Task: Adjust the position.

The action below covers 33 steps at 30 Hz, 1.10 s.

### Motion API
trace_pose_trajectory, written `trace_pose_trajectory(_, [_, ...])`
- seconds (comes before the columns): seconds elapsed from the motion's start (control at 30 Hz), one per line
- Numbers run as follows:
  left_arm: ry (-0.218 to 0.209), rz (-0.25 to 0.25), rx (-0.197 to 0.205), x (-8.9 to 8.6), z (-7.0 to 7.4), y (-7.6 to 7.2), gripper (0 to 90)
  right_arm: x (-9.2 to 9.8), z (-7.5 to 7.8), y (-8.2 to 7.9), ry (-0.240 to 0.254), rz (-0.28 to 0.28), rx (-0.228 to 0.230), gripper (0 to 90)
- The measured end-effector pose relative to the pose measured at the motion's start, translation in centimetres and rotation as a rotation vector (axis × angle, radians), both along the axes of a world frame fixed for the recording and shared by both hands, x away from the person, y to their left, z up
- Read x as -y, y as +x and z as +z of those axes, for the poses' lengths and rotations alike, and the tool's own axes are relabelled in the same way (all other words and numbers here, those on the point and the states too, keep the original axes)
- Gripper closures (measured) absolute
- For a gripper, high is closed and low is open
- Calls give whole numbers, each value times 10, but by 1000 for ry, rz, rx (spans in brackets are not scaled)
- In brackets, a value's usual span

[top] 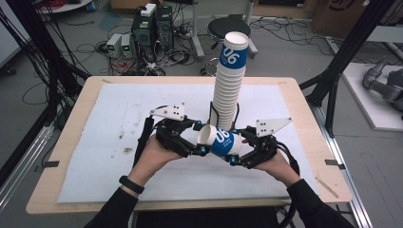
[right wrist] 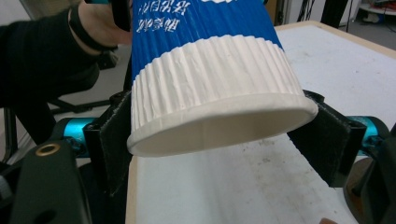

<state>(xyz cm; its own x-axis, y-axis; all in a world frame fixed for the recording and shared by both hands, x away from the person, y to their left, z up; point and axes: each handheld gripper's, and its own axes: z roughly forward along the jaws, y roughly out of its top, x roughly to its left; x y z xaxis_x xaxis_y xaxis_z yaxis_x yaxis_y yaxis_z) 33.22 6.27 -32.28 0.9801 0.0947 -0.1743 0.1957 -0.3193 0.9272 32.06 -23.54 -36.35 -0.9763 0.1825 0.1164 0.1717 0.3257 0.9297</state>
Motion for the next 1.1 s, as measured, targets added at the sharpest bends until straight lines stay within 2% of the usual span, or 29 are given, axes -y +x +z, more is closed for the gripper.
trace_pose_trajectory(0.1, [51, -7, 2, -1, 4, -1, 221, -1, 1, 0, -82, 11, 17, 203])
trace_pose_trajectory(0.17, [108, -12, 11, 0, 5, -2, 221, -3, 2, -1, -141, 19, 35, 203])
trace_pose_trajectory(0.23, [155, -15, 15, 2, 4, -2, 220, -3, 3, -1, -162, 18, 33, 203])
trace_pose_trajectory(0.4, [222, -16, 14, 9, -1, -2, 226, -4, 4, -2, -210, 21, 41, 203])
trace_pose_trajectory(0.6, [244, -38, 10, 15, -8, -2, 293, -8, 5, -4, -267, 31, 66, 203])
trace_pose_trajectory(0.7, [230, -41, 12, 14, -9, -1, 297, -8, 5, -4, -281, 28, 74, 184])
trace_pose_trajectory(0.8, [180, -50, 9, 11, -9, 2, 297, -6, 6, -3, -253, 19, 61, 162])
trace_pose_trajectory(0.83, [170, -48, 5, 10, -9, 2, 298, -5, 6, -3, -230, 19, 49, 162])
trace_pose_trajectory(0.93, [104, -46, 14, 5, -8, 2, 299, 1, 9, -2, -161, 12, 24, 159])
trace_pose_trajectory(1.0, [79, -39, 23, 2, -7, 2, 299, 4, 10, 0, -120, 4, 5, 138])
trace_pose_trajectory(1.1, [12, -28, 21, -3, -7, 4, 299, 11, 12, 3, -31, -20, -29, 138])
